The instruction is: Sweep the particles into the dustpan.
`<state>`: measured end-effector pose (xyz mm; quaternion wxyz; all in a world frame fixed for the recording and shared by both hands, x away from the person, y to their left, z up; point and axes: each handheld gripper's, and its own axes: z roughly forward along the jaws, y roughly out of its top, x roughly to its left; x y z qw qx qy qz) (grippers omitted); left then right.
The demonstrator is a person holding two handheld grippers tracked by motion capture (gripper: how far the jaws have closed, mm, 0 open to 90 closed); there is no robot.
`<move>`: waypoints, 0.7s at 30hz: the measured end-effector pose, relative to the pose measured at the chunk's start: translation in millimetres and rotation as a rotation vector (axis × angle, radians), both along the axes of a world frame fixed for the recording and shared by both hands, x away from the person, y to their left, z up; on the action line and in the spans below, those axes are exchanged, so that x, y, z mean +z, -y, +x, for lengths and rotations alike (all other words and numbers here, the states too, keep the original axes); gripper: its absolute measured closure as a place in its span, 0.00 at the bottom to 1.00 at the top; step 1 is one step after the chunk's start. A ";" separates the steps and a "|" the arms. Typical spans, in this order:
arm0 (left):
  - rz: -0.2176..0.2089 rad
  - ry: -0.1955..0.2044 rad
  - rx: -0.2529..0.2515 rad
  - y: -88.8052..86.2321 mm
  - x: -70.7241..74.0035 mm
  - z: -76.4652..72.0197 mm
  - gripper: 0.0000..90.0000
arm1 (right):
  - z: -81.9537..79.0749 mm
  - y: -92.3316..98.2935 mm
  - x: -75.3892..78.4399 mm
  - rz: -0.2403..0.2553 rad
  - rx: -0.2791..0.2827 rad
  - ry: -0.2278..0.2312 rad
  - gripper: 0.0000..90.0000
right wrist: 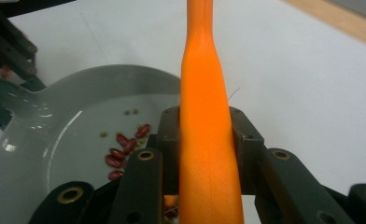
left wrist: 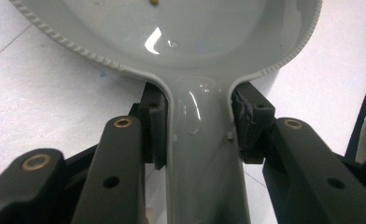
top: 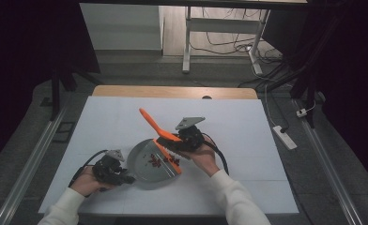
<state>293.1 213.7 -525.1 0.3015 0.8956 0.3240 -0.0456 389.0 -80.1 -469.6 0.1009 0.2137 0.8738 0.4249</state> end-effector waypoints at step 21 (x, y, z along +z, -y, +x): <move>0.002 0.001 0.004 0.6 0.5 -1.2 0.68 | -16.3 42.6 -20.7 -0.105 -0.122 0.021 0.78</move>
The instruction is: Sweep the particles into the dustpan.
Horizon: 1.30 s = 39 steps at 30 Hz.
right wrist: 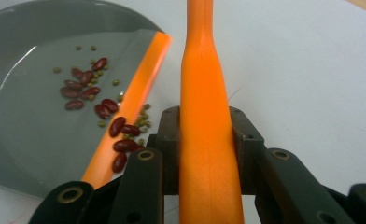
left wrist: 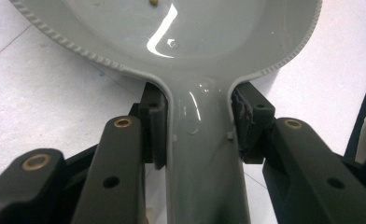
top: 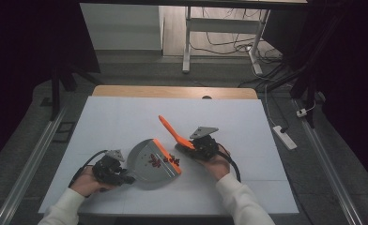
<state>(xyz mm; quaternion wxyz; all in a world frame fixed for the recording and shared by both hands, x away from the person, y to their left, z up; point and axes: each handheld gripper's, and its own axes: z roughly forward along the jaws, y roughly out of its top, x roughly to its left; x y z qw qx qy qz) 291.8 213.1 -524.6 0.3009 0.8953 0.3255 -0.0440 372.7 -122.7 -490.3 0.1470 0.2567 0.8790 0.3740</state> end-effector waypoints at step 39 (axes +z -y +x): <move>-0.003 0.001 0.001 -0.7 0.8 -0.2 0.68 | -14.4 -9.7 16.3 0.091 0.007 -0.002 0.78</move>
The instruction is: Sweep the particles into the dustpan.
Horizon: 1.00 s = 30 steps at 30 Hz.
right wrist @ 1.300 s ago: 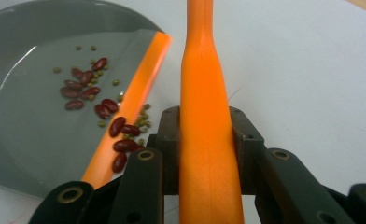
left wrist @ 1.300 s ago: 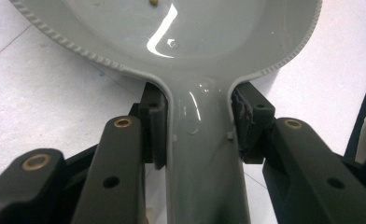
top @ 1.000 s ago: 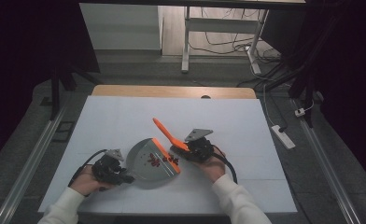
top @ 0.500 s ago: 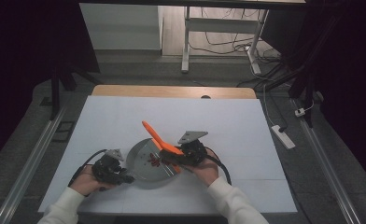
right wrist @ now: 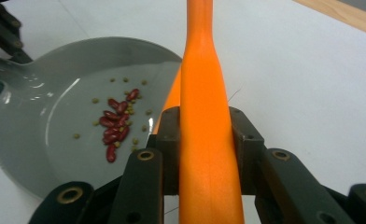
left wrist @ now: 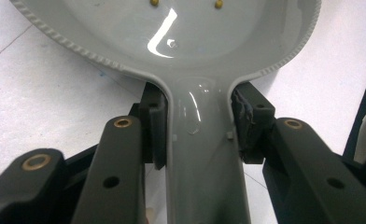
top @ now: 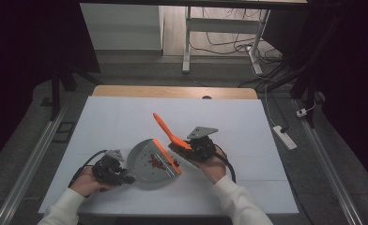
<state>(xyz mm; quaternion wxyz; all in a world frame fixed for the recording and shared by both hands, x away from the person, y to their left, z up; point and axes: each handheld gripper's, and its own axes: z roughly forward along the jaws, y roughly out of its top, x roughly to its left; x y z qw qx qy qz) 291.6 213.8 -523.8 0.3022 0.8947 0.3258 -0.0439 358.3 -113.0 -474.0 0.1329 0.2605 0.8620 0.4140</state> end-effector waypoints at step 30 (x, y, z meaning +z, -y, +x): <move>0.003 0.001 0.003 -0.3 1.3 -1.4 0.68 | -7.4 13.1 -15.9 -0.079 -0.054 -0.011 0.78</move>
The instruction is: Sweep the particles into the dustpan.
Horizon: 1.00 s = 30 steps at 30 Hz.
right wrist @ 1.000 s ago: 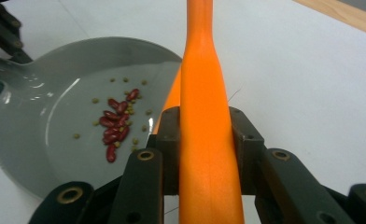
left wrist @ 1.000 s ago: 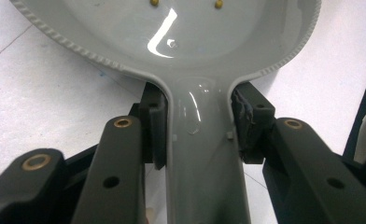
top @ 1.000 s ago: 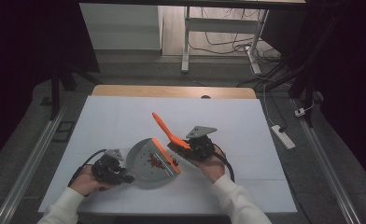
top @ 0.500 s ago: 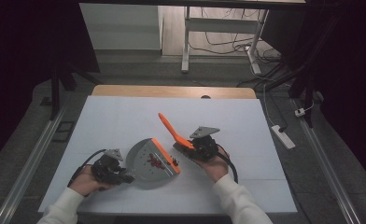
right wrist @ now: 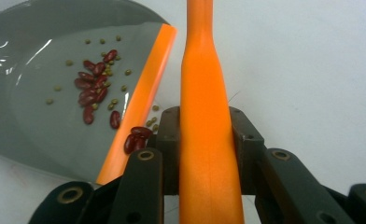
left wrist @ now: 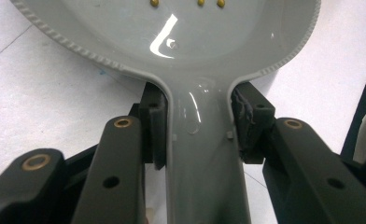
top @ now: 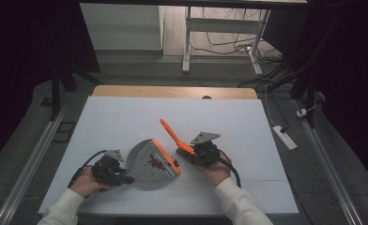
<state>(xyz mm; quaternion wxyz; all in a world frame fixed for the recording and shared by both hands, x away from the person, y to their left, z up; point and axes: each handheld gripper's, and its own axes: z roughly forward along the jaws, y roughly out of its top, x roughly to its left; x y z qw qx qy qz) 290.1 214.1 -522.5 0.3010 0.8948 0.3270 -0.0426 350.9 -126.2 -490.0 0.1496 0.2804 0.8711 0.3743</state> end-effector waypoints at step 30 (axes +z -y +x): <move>0.000 -0.004 -0.001 0.7 -0.7 0.0 0.68 | -16.3 -9.7 14.3 0.109 0.046 0.028 0.78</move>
